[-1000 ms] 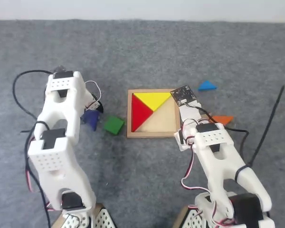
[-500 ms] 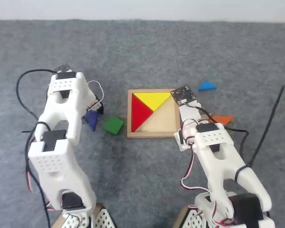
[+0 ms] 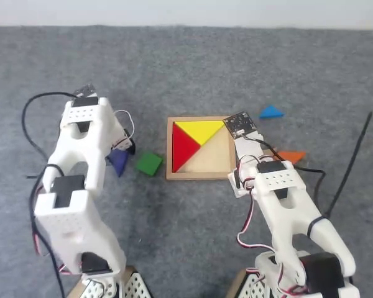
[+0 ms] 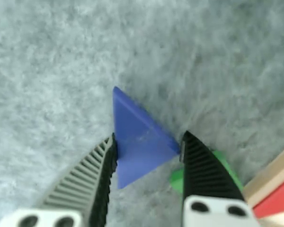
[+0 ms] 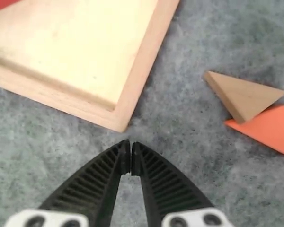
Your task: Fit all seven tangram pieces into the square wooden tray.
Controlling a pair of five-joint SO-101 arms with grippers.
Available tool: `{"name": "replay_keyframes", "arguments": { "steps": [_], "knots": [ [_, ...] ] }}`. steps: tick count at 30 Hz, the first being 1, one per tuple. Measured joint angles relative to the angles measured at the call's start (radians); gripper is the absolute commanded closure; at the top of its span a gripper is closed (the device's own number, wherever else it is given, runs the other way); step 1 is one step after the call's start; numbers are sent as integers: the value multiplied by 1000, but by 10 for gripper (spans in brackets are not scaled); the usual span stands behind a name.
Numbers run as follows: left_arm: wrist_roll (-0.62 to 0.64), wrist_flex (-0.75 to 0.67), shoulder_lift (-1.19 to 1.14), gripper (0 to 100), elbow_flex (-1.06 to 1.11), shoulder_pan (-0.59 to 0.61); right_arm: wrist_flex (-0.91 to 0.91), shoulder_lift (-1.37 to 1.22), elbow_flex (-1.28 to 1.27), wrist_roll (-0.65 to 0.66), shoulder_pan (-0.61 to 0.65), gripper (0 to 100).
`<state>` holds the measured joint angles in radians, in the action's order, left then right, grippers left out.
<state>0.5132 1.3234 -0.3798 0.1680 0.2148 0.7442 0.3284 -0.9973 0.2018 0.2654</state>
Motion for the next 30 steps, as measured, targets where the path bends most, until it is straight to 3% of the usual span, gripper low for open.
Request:
{"name": "replay_keyframes", "arguments": {
  "steps": [11,19,25,30],
  "knots": [
    [-170,5,169,845,54,-74,0,0,0,0,-2,980],
    [-348,92,193,844,-51,-265,0,0,0,0,-61,980],
    [-371,114,184,844,-207,-400,0,0,0,-2,-138,977],
    [-397,114,12,844,-354,-539,0,0,12,-43,-229,976]
  ]
}}
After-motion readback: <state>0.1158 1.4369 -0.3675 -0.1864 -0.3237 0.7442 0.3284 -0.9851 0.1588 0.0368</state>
